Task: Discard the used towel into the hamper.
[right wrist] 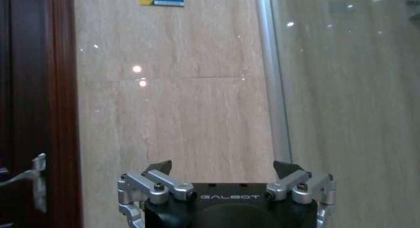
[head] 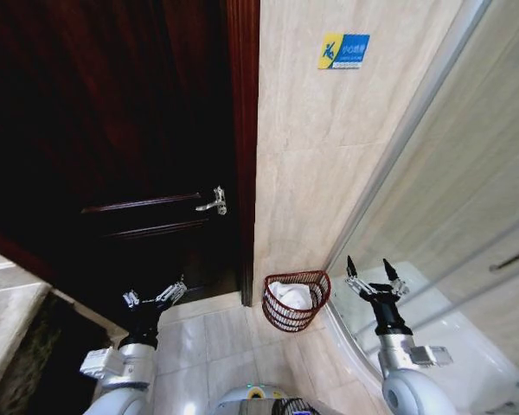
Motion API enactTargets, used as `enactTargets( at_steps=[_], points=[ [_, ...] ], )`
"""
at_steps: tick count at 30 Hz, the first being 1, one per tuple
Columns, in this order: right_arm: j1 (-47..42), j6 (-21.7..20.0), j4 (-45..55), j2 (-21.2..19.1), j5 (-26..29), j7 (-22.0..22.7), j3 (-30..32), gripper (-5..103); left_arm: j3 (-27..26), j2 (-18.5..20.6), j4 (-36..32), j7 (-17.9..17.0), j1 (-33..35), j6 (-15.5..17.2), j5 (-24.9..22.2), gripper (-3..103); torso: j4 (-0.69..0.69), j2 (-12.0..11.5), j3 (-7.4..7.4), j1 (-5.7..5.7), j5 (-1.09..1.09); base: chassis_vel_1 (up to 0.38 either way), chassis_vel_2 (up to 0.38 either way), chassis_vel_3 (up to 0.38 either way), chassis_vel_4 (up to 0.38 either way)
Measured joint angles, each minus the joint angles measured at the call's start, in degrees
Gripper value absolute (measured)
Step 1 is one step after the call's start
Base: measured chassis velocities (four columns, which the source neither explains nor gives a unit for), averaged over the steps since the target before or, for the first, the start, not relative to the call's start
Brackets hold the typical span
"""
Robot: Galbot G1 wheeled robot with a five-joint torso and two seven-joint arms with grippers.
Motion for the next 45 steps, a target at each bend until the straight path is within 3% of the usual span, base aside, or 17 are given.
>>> enactTargets(
  at_steps=[10, 25, 45],
  points=[
    [0.4, 0.9, -1.4, 0.0, 0.0, 0.0, -0.4, 100, 0.0, 0.0, 0.0, 0.0, 0.0, 0.0, 0.0, 100, 0.00, 0.1, -0.04, -0.07, -0.03, 0.211, -0.206, -0.213, 0.193],
    [0.3, 1.2, -1.7, 0.2, -1.4, -0.5, -0.5, 100, 0.0, 0.0, 0.0, 0.0, 0.0, 0.0, 0.0, 100, 0.00, 0.0, 0.02, 0.07, -0.02, -0.013, 0.015, 0.010, -0.009],
    [0.3, 3.4, -3.3, 0.5, -1.4, -0.9, -0.6, 100, 0.0, 0.0, 0.0, 0.0, 0.0, 0.0, 0.0, 100, 0.01, 0.0, -0.02, -0.05, 0.00, 0.137, -0.154, -0.152, 0.148]
  ],
)
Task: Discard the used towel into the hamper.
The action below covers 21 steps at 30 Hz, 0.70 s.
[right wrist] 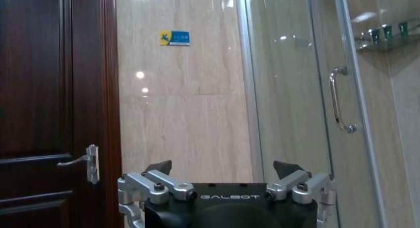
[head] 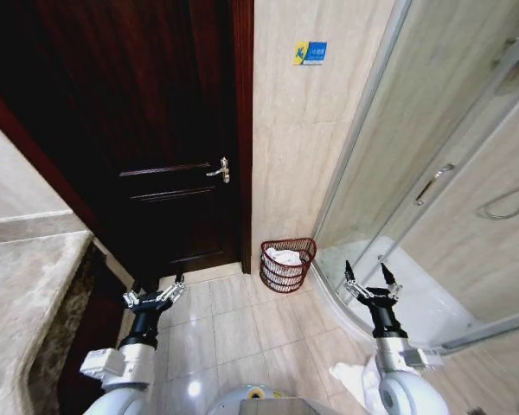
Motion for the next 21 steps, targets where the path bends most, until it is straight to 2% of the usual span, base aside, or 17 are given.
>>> enactTargets(
  at_steps=[10, 21],
  points=[
    [0.1, 0.5, -0.8, 0.4, -0.3, -0.3, 0.0, 100, 0.0, 0.0, 0.0, 0.0, 0.0, 0.0, 0.0, 100, -0.01, -0.1, 0.03, 0.11, -0.01, -0.062, 0.016, 0.005, -0.078],
    [0.3, -0.6, -0.8, 0.3, -0.3, 0.2, 0.5, 100, 0.0, 0.0, 0.0, 0.0, 0.0, 0.0, 0.0, 100, -0.01, 0.0, 0.02, 0.05, -0.02, -0.068, -0.098, -0.089, -0.061]
  ],
)
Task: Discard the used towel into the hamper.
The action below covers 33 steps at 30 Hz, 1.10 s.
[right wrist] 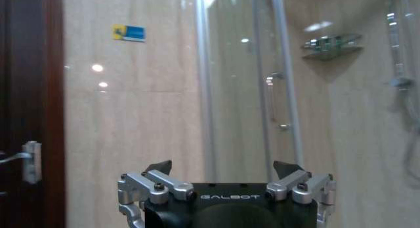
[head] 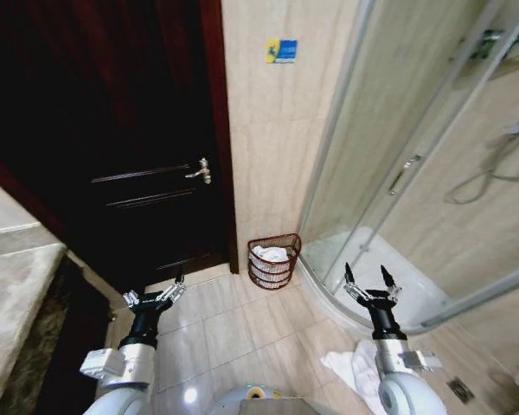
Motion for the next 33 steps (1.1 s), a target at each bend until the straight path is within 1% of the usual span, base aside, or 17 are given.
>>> enactTargets(
  at_steps=[5, 8, 16, 23, 28, 33],
  points=[
    [0.0, -0.3, 0.1, -0.1, 0.0, 0.5, 0.2, 100, 0.0, 0.0, 0.0, 0.0, 0.0, 0.0, 0.0, 100, -0.01, 0.0, 0.00, 0.01, 0.00, -0.105, -0.099, -0.113, -0.127],
    [0.6, -1.7, 0.2, -0.2, -0.5, 3.8, 0.9, 100, 0.0, 0.0, 0.0, 0.0, 0.0, 0.0, 0.0, 100, -0.01, 0.0, 0.00, 0.01, 0.00, -0.126, -0.117, -0.121, -0.117],
    [1.0, -3.4, 0.3, -0.7, -0.6, 6.4, 2.0, 100, 0.0, 0.0, 0.0, 0.0, 0.0, 0.0, 0.0, 100, 0.00, 0.0, 0.00, 0.01, 0.00, -0.121, -0.130, -0.133, -0.123],
    [0.7, -3.5, -0.2, -0.6, -0.3, 7.3, 2.0, 100, 0.0, 0.0, 0.0, 0.0, 0.0, 0.0, 0.0, 100, -0.01, 0.0, 0.00, 0.01, -0.02, -0.119, -0.127, -0.119, -0.131],
    [0.7, -3.3, -0.5, -0.7, 0.2, 7.5, 2.2, 100, 0.0, 0.0, 0.0, 0.0, 0.0, 0.0, 0.0, 100, 0.00, 0.0, 0.00, 0.01, 0.00, -0.114, -0.135, -0.124, -0.123],
    [0.7, -2.8, -1.2, -0.7, 1.1, 7.8, 2.7, 100, 0.0, 0.0, 0.0, 0.0, 0.0, 0.0, 0.0, 100, -0.01, 0.0, 0.00, 0.02, 0.00, -0.124, -0.127, -0.112, -0.128]
  ],
)
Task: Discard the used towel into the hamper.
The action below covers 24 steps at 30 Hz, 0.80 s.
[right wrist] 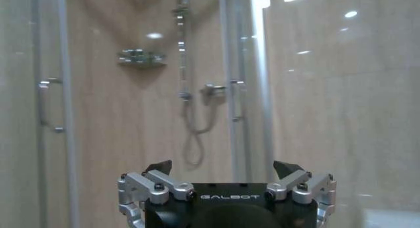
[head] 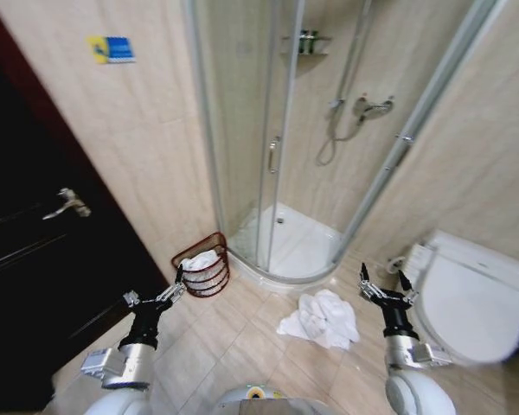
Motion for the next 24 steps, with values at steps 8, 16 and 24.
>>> enactTargets(
  at_steps=[8, 16, 24],
  points=[
    [-0.1, -0.2, -0.8, -0.2, 1.1, 0.5, 0.2, 100, 0.0, 0.0, 0.0, 0.0, 0.0, 0.0, 0.0, 100, 0.01, 0.0, -0.01, -0.01, 0.00, -0.044, -0.045, -0.053, -0.041],
    [-0.4, -2.6, -1.1, -0.5, 5.1, 1.0, -0.3, 100, 0.0, 0.0, 0.0, 0.0, 0.0, 0.0, 0.0, 100, 0.00, -2.1, -1.09, -1.03, 0.00, 0.000, 0.000, 0.000, 0.000],
    [-0.4, -3.1, -2.2, -0.9, 6.3, 1.1, -0.3, 100, 0.0, 0.0, 0.0, 0.0, 0.0, 0.0, 0.0, 100, 0.00, -4.8, -2.54, -2.26, 0.01, 0.000, 0.000, 0.000, 0.000]
  ],
)
